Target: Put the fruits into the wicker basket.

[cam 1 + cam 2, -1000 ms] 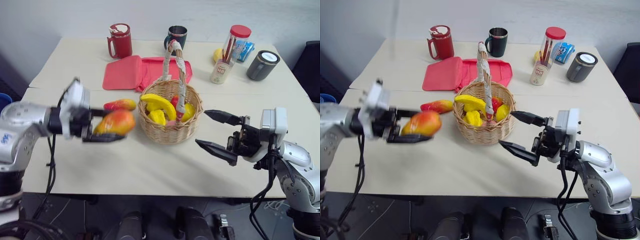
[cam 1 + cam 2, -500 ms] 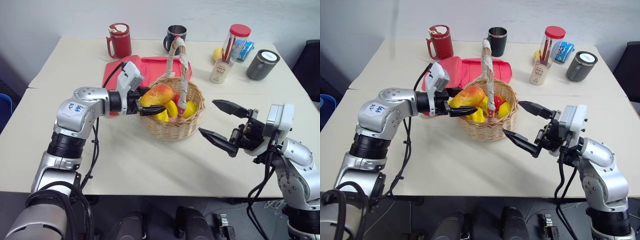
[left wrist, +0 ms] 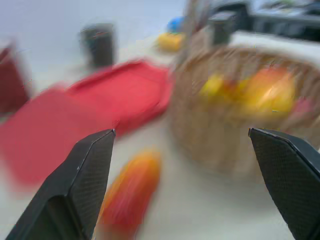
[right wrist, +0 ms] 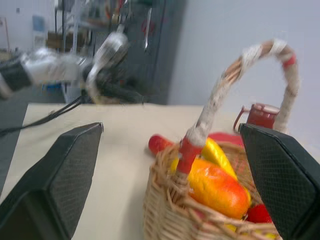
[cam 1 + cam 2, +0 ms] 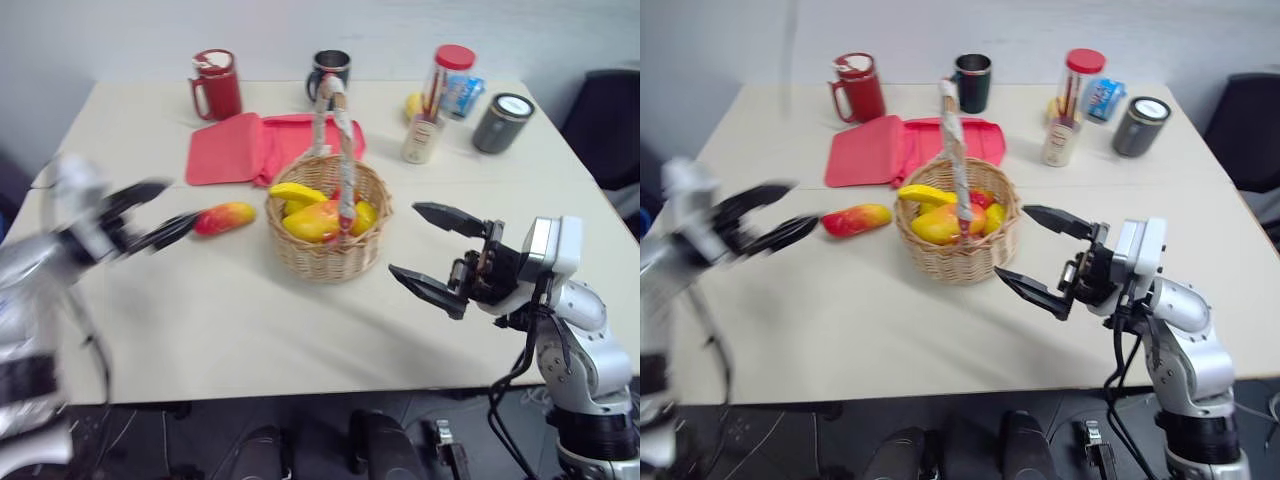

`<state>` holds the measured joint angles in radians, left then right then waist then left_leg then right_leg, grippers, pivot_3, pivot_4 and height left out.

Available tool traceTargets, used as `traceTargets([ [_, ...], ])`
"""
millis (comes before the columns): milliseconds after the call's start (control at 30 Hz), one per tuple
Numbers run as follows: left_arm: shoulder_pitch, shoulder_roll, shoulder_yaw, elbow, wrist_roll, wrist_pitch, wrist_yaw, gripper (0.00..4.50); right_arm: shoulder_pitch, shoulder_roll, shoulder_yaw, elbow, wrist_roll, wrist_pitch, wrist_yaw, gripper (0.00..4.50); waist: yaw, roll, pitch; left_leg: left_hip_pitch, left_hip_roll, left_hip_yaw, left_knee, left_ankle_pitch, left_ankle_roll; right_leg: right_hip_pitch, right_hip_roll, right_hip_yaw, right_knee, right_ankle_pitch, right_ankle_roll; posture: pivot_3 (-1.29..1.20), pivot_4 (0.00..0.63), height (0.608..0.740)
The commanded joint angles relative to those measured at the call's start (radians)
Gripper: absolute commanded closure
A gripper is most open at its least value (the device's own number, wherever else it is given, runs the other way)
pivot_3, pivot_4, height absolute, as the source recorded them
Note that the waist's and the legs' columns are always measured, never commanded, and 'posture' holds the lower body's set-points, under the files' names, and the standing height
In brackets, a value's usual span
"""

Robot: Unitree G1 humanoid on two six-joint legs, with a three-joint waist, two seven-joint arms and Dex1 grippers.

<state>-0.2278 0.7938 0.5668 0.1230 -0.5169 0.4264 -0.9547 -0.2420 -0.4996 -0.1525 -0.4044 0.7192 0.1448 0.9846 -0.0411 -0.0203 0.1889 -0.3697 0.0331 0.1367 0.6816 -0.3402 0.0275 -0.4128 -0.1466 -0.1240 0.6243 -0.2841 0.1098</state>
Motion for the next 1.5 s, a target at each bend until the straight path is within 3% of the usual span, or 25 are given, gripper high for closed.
traceTargets([
  [33, 0.156, 0.018, 0.197, 0.051, 0.009, -0.091, 0.033, 0.01, -0.024, 0.012, 0.050, -0.051, -0.006, -0.011, 0.005, 0.00, 0.005, -0.001, 0.000, -0.001, 0.001, -0.001, 0.000, 0.000, -0.001, 0.000, 0.000, -0.002, 0.000, 0.000, -0.001, 0.00, 0.150, 0.740],
  [233, 0.292, -0.013, 0.244, 0.009, 0.003, -0.118, 0.095, 0.01, -0.072, 0.037, 0.059, -0.025, -0.087, -0.049, -0.058, 0.00, 0.055, -0.003, 0.000, -0.002, -0.005, -0.010, 0.002, -0.003, 0.000, 0.003, -0.008, -0.005, -0.005, 0.000, 0.000, 0.00, 0.150, 0.740],
  [367, 0.231, 0.002, 0.123, -0.093, -0.035, -0.014, 0.096, 0.01, -0.099, 0.034, 0.033, -0.010, -0.096, -0.047, -0.093, 0.00, 0.065, -0.003, 0.000, -0.003, -0.005, -0.012, 0.002, -0.004, -0.005, 0.004, -0.017, -0.004, -0.005, 0.002, -0.002, 0.00, 0.150, 0.740],
  [467, 0.045, 0.033, -0.055, -0.064, 0.020, 0.028, 0.099, 0.01, -0.095, 0.020, 0.025, -0.026, -0.089, -0.036, -0.102, 0.00, 0.069, -0.003, 0.000, -0.004, -0.005, -0.014, 0.002, 0.001, -0.002, 0.004, -0.012, -0.010, -0.003, 0.001, -0.003, 0.00, 0.150, 0.740],
  [600, -0.276, 0.007, -0.280, 0.148, 0.138, -0.012, 0.087, 0.01, -0.093, -0.015, -0.009, -0.020, -0.088, -0.029, -0.110, 0.00, 0.062, -0.003, 0.000, -0.005, -0.004, -0.011, 0.002, 0.002, -0.002, 0.003, -0.003, -0.009, 0.000, 0.002, -0.002, 0.00, 0.150, 0.740],
  [767, -0.623, -0.085, -0.506, 0.584, 0.321, -0.182, 0.008, 0.01, -0.043, -0.108, -0.087, 0.030, -0.072, -0.006, -0.064, 0.00, 0.047, -0.003, 0.000, -0.005, -0.006, -0.003, 0.001, 0.002, -0.001, 0.001, 0.001, -0.010, -0.002, 0.002, -0.002, 0.00, 0.150, 0.740],
  [900, -0.771, -0.134, -0.579, 0.877, 0.426, -0.307, 0.016, 0.01, 0.036, -0.166, -0.171, 0.045, -0.063, -0.013, -0.031, 0.00, 0.036, -0.004, 0.000, -0.006, -0.005, 0.007, 0.000, 0.000, 0.000, 0.000, 0.002, -0.011, -0.005, 0.002, -0.002, 0.00, 0.150, 0.740],
  [1067, -0.838, -0.171, -0.596, 1.048, 0.488, -0.364, 0.063, 0.01, 0.168, -0.203, -0.274, -0.010, -0.011, 0.031, -0.032, 0.00, 0.036, -0.005, 0.000, -0.006, -0.004, 0.008, 0.000, 0.000, 0.000, -0.001, 0.002, -0.011, -0.005, 0.002, -0.002, 0.00, 0.150, 0.740],
  [1200, -0.797, -0.203, -0.551, 1.015, 0.444, -0.379, 0.024, 0.84, 0.232, -0.177, -0.316, -0.068, 0.017, 0.035, -0.085, 0.00, 0.038, -0.005, 0.000, -0.004, -0.002, 0.006, 0.002, 0.001, 0.001, -0.001, 0.000, -0.008, -0.002, 0.003, 0.000, 0.00, 0.150, 0.740],
  [1367, -0.711, -0.183, -0.493, 0.871, 0.376, -0.357, -0.067, 2.46, 0.285, -0.160, -0.324, -0.109, 0.038, 0.037, -0.108, 0.00, 0.038, -0.005, 0.000, -0.003, -0.002, 0.003, 0.002, 0.001, 0.002, -0.001, -0.001, -0.006, -0.002, 0.004, 0.001, 0.00, 0.150, 0.740],
  [1500, -0.627, -0.138, -0.407, 0.676, 0.288, -0.328, -0.091, 2.77, 0.285, -0.170, -0.327, -0.104, 0.049, 0.041, -0.112, 0.00, 0.036, -0.005, 0.000, -0.003, -0.002, 0.003, 0.002, 0.000, 0.003, -0.001, -0.001, -0.006, -0.003, 0.004, 0.001, 0.00, 0.150, 0.740],
])
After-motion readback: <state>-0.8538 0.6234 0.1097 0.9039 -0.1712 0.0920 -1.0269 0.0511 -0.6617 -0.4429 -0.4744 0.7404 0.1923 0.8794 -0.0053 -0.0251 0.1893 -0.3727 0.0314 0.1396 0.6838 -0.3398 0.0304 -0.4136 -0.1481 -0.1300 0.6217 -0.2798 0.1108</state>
